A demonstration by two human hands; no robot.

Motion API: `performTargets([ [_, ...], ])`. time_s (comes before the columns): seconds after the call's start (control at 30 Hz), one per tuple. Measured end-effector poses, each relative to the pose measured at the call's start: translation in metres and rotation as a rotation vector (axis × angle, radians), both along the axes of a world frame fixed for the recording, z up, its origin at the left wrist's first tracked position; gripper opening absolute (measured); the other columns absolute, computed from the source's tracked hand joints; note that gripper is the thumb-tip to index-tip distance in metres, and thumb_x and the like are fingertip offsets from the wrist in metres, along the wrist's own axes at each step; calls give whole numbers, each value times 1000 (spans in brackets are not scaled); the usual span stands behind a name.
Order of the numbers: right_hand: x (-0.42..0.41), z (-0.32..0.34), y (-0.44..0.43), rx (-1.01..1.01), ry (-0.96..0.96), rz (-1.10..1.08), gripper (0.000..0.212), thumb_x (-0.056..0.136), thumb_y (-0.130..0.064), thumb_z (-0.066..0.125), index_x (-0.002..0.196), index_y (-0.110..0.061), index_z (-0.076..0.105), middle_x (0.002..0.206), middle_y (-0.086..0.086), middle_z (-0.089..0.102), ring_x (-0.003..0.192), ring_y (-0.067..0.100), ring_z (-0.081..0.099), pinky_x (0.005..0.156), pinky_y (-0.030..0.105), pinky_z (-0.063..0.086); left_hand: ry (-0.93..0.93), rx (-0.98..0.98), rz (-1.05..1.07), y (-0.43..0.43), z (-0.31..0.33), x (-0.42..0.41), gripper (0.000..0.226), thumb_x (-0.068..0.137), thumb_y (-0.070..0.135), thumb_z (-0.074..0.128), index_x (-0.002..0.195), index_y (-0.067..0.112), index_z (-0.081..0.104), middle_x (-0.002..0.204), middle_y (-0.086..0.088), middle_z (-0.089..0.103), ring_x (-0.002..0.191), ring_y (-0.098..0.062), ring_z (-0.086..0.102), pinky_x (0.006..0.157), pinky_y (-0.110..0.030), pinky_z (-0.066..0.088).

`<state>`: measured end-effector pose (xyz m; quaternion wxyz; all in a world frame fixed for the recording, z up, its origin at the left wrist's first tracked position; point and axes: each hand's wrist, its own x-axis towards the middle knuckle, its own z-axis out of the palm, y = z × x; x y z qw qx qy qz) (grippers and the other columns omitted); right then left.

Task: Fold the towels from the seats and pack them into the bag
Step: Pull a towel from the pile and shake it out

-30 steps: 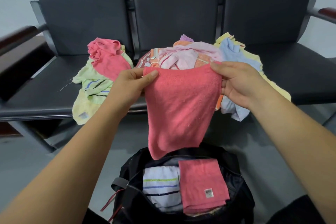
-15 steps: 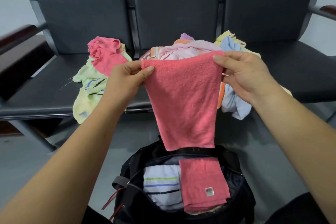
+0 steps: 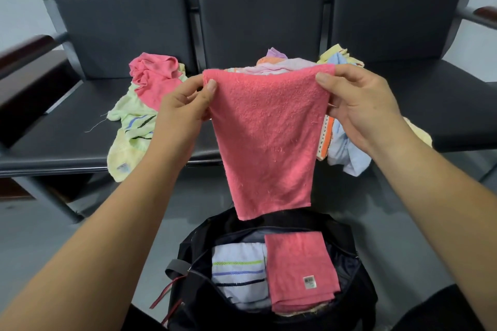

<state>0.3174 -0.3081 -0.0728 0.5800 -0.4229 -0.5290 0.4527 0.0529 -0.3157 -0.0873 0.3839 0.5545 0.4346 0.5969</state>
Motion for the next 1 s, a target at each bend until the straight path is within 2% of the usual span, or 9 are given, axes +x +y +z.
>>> performTargets([
  [0.07, 0, 0, 0, 119, -112, 3, 26, 96, -13, 68, 120, -24, 70, 110, 0, 75, 108, 20, 71, 94, 44, 59, 138, -7, -93, 0, -1, 2, 36, 105, 30, 51, 139, 41, 53, 90, 14, 65, 80, -6, 61, 74, -24, 51],
  [0.17, -2, -4, 1, 126, -241, 202, 68, 94, -8, 70, 146, -41, 42, 125, 4, 68, 112, 19, 69, 83, 32, 60, 339, -34, -287, 5, -11, -2, 77, 97, 18, 65, 158, 34, 20, 150, 9, 49, 129, -13, 57, 105, -41, 49],
  [0.27, -1, -21, 10, 22, -392, 251, 88, 87, -4, 75, 154, -41, 31, 130, 4, 65, 112, 21, 69, 86, 39, 59, 377, -98, -217, 9, -16, -4, 67, 94, 13, 67, 148, 33, 35, 122, 3, 67, 101, -12, 70, 92, -39, 53],
  [0.4, 3, -33, 17, -25, -442, 164, 68, 79, -11, 74, 132, -49, 55, 142, 0, 55, 110, 22, 67, 93, 53, 57, 314, -219, -126, 9, -20, -2, 24, 93, 18, 70, 112, 28, 60, 66, 9, 58, 55, -6, 47, 52, -23, 40],
  [0.47, 4, -34, 21, -98, -440, 155, 38, 85, -7, 73, 110, -36, 75, 130, 1, 64, 109, 22, 67, 102, 51, 53, 196, -322, -180, 11, -20, -1, 4, 90, 24, 73, 94, 24, 73, 78, 3, 66, 64, -8, 53, 59, -27, 40],
  [0.57, 1, -30, 15, -218, -327, 275, 7, 83, -18, 81, 90, -20, 82, 114, 2, 72, 114, 19, 65, 110, 42, 48, 363, -363, -333, 9, -18, -5, 33, 77, 35, 85, 108, 27, 77, 106, 10, 75, 96, -5, 69, 85, -22, 51],
  [0.67, 1, -24, 8, -140, -656, 335, 31, 74, -25, 88, 104, -27, 79, 119, -8, 68, 112, 7, 61, 100, 21, 50, 753, -209, -283, 6, -18, -5, 34, 80, 24, 84, 111, 30, 74, 101, 22, 70, 91, 15, 61, 82, -7, 45],
  [0.77, -1, -23, 9, -38, -975, 276, 29, 81, -21, 83, 109, -28, 78, 114, -13, 71, 107, 8, 63, 101, 29, 50, 810, -152, -194, 9, -22, 0, 6, 90, 24, 74, 93, 29, 73, 80, 18, 64, 70, 8, 55, 72, -20, 43],
  [1.0, 4, -29, 9, -13, -806, 251, 14, 99, -20, 64, 92, -31, 70, 105, -12, 67, 97, 0, 60, 88, 22, 44, 673, -264, -280, 10, -30, 3, 17, 102, 38, 53, 91, 30, 64, 86, 6, 61, 79, -11, 56, 73, -35, 52],
])
